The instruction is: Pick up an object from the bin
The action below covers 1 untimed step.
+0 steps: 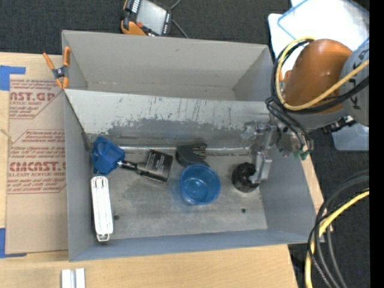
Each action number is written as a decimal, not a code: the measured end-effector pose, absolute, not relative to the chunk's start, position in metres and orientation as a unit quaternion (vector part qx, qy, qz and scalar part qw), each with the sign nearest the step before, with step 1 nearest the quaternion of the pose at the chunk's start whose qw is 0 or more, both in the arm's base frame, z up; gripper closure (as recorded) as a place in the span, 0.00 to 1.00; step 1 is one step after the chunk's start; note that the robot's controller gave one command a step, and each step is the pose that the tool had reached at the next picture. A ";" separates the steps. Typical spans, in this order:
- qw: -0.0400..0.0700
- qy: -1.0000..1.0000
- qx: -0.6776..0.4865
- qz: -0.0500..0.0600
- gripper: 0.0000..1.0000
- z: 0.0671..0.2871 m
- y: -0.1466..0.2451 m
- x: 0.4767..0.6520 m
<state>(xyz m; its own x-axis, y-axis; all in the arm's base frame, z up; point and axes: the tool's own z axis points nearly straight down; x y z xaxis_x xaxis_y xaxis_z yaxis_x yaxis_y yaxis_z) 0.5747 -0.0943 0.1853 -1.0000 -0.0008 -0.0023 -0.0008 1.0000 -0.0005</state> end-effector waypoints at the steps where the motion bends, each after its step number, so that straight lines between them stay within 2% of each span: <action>1: 0.004 0.996 -0.084 -0.001 0.00 0.075 -0.023 0.569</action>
Offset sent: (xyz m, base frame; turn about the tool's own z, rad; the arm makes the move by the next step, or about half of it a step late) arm -0.0195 0.1023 -0.0568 -0.3161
